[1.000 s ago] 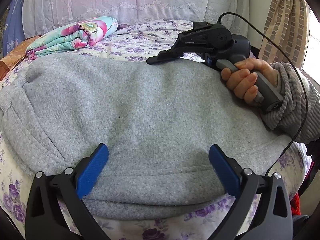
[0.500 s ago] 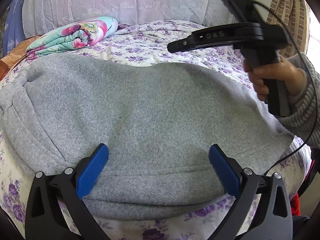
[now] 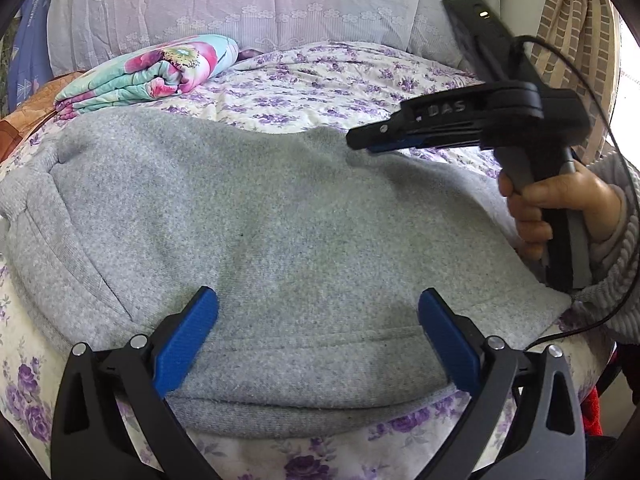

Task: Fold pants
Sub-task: 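Move the right tool back to the waistband tag, then grasp the waistband by its white tag with the right tool and lift it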

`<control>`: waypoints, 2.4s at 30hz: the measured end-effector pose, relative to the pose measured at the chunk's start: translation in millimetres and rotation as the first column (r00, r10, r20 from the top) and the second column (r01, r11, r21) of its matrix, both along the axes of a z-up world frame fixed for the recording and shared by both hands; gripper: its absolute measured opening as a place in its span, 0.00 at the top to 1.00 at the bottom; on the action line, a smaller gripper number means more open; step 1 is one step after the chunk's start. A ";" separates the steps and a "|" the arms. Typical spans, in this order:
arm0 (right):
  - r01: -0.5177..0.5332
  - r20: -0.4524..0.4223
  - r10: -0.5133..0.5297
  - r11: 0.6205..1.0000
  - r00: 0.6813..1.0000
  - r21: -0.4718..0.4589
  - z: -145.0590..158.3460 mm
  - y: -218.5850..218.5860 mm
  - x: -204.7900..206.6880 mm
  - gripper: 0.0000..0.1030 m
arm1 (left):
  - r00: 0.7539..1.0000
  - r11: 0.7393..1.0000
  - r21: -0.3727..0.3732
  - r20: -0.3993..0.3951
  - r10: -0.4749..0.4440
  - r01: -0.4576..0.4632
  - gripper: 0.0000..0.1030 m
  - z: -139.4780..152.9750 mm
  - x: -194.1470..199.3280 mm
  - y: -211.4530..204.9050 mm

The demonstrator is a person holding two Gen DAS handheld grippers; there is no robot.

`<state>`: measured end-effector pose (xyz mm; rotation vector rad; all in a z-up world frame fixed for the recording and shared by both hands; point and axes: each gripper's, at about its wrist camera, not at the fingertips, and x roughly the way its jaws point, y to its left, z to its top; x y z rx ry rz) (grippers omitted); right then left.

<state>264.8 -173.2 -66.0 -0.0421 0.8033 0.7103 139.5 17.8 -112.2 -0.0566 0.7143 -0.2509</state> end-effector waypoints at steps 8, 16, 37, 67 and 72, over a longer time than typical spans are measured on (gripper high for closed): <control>0.052 -0.080 -0.053 0.998 0.995 -0.019 -27.2 -4.9 5.5 0.34 | 1.000 1.000 0.000 0.001 -0.002 0.002 0.05 -0.1 0.4 0.6; 0.281 -0.104 -0.261 0.903 0.960 0.326 1.1 -142.4 -65.4 0.14 | 1.000 1.000 -0.013 0.007 -0.005 0.005 0.05 0.8 -0.8 2.1; 0.764 -0.503 -0.585 0.390 0.637 0.514 -68.9 -364.9 -151.6 0.03 | 0.999 0.999 -0.039 0.028 -0.023 0.024 0.05 1.0 -6.9 5.0; 0.556 0.265 -0.648 0.755 0.714 0.347 44.1 -226.1 -167.3 0.83 | 0.851 0.838 -0.161 -0.030 0.525 -0.522 0.05 33.6 -16.2 190.2; 0.452 0.414 -0.504 0.864 0.758 0.223 61.5 -151.4 -160.3 0.83 | 0.837 0.764 -0.354 -0.122 0.533 -0.539 0.05 11.9 -18.6 231.9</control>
